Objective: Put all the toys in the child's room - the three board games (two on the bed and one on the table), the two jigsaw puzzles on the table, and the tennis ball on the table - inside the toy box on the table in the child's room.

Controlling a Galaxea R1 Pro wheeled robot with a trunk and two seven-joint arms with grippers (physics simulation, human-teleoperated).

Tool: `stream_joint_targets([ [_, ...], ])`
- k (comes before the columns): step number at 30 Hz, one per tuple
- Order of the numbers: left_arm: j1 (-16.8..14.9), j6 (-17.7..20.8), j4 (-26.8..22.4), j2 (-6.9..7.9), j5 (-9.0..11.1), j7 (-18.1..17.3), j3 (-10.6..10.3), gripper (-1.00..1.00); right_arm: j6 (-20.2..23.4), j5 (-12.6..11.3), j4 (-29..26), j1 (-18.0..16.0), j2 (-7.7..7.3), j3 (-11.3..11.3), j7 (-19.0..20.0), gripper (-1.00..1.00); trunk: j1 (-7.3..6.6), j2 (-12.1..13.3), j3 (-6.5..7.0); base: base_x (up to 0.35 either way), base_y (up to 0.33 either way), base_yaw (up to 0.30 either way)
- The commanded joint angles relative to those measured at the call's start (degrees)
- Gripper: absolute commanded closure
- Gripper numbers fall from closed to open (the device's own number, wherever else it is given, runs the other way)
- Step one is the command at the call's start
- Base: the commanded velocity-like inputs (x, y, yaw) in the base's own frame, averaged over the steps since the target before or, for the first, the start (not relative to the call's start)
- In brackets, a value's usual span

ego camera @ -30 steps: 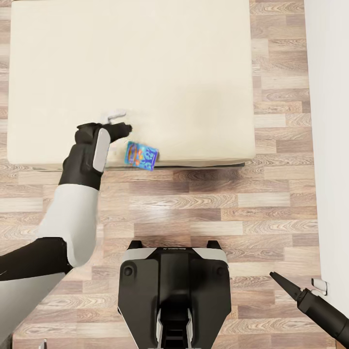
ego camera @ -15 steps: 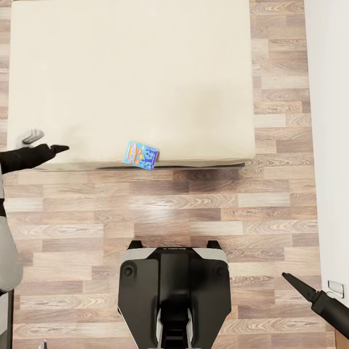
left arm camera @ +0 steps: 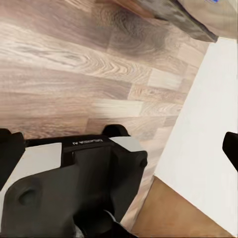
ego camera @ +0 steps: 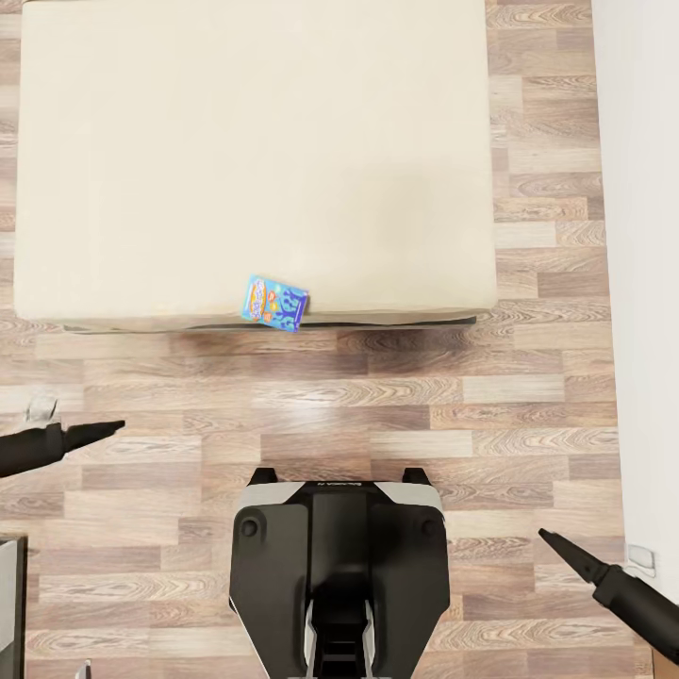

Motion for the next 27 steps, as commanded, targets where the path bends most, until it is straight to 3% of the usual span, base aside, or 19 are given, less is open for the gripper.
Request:
stream_joint_targets([
  [1, 1.1, -0.4, 0.6, -0.01, 0.2, -0.5, 0.0, -1.00, 0.4, -0.1, 0.0, 0.0, 0.03, 0.4, 0.1, -1.00, 0.04, -0.1, -0.05, 0.000, 0.000, 0.000],
  [3, 3.4, -3.3, 3.6, -0.12, 0.3, -1.3, 0.0, -1.00, 0.3, -0.1, 0.0, 0.0, 0.14, 2.3, -0.2, -1.00, 0.04, -0.1, -0.05, 0.000, 0.000, 0.000],
  [8, 5.1, -8.2, 10.6, -0.21, 0.2, -1.9, 0.0, -1.00, 0.2, -0.2, 0.0, -0.2, 0.22, 6.6, -2.9, -1.00, 0.04, -0.1, -0.05, 0.000, 0.000, 0.000],
  [11, 5.6, -12.8, 16.3, -0.26, 0.0, -2.0, -0.2, -1.00, 0.3, -0.8, 0.5, -1.7, 0.24, 11.7, -8.7, -1.00, 0.04, -0.1, -0.05, 0.000, 0.000, 0.000],
  [15, 5.8, -15.2, 18.3, -0.28, 0.0, -2.1, -0.4, -1.00, 0.3, -1.3, 2.3, -4.4, 0.28, 15.9, -13.1, -1.00, 0.04, -0.1, -0.05, 0.000, 0.000, 0.000],
  [18, 5.9, -16.5, 19.2, -0.27, -0.1, -1.9, -0.5, -1.00, -0.2, -1.6, 8.2, -9.4, 0.70, 20.1, -16.7, -1.00, 0.04, -0.1, -0.05, 0.000, 0.000, 0.000],
  [27, 5.9, -18.2, 19.6, -0.26, -0.2, -1.7, -0.6, -1.00, -5.3, -1.2, 24.6, -22.8, 3.10, 24.4, -21.6, -1.00, 0.04, -0.1, -0.05, 0.000, 0.009, 0.000],
])
